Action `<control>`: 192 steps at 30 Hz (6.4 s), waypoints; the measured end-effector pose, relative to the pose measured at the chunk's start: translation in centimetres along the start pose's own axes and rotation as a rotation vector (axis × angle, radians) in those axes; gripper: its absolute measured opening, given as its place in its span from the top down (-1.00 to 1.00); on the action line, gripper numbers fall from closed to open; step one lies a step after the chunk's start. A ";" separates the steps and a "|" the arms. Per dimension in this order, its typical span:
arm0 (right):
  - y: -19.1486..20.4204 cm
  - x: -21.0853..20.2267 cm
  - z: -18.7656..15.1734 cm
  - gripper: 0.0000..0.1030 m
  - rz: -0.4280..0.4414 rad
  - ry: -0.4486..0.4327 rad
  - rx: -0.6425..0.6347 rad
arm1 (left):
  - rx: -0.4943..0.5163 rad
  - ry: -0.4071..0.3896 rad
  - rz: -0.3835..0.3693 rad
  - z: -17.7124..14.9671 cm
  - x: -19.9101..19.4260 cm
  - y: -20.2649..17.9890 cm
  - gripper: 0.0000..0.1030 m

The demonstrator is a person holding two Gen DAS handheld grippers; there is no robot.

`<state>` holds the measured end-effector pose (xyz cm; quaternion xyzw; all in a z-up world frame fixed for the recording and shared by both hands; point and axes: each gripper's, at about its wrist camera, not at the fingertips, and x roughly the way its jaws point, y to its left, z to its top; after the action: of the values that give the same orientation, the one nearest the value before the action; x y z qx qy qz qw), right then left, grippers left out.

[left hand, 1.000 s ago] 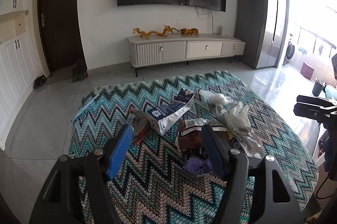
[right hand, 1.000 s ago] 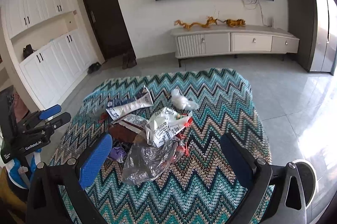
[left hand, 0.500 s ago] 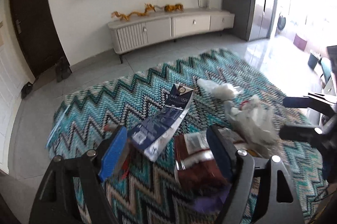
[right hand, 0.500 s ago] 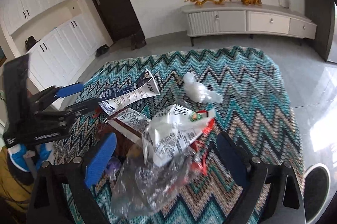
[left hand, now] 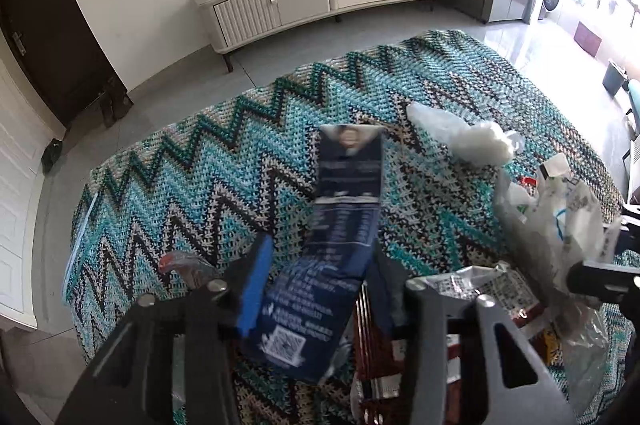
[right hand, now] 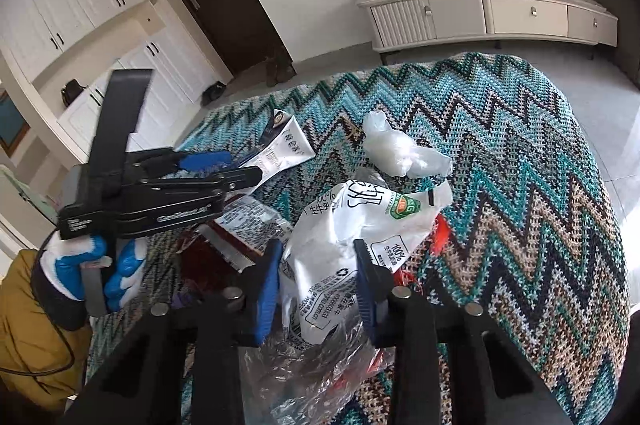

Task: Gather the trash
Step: 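Grasp the milk carton with the left tool while the right tool grasps the white plastic bag, then carry carton and bag over the bin and open both tools to drop them, then move both tools back over the remaining trash on the blanket, then grasp the clear plastic bag with the right tool while the left tool grasps the brown snack bag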

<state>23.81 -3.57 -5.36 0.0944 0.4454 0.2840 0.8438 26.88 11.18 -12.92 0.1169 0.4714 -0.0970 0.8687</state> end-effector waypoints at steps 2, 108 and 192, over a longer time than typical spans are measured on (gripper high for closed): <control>0.2 -0.8 -0.3 0.42 0.008 -0.018 -0.005 | -0.001 -0.003 0.004 -0.1 -0.3 -0.1 0.36; -18.3 -29.6 -13.5 0.00 -0.314 -0.441 0.366 | 0.108 -0.294 -0.296 2.4 -15.7 -32.0 -0.04; -6.1 -2.3 -5.2 0.59 -0.058 -0.003 0.035 | -0.056 -0.179 -0.161 -9.1 -9.2 -8.5 -0.36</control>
<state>20.99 -10.35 -9.30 0.0967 0.4516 0.2513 0.8506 12.28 6.28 -10.95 0.0453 0.4024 -0.1635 0.8996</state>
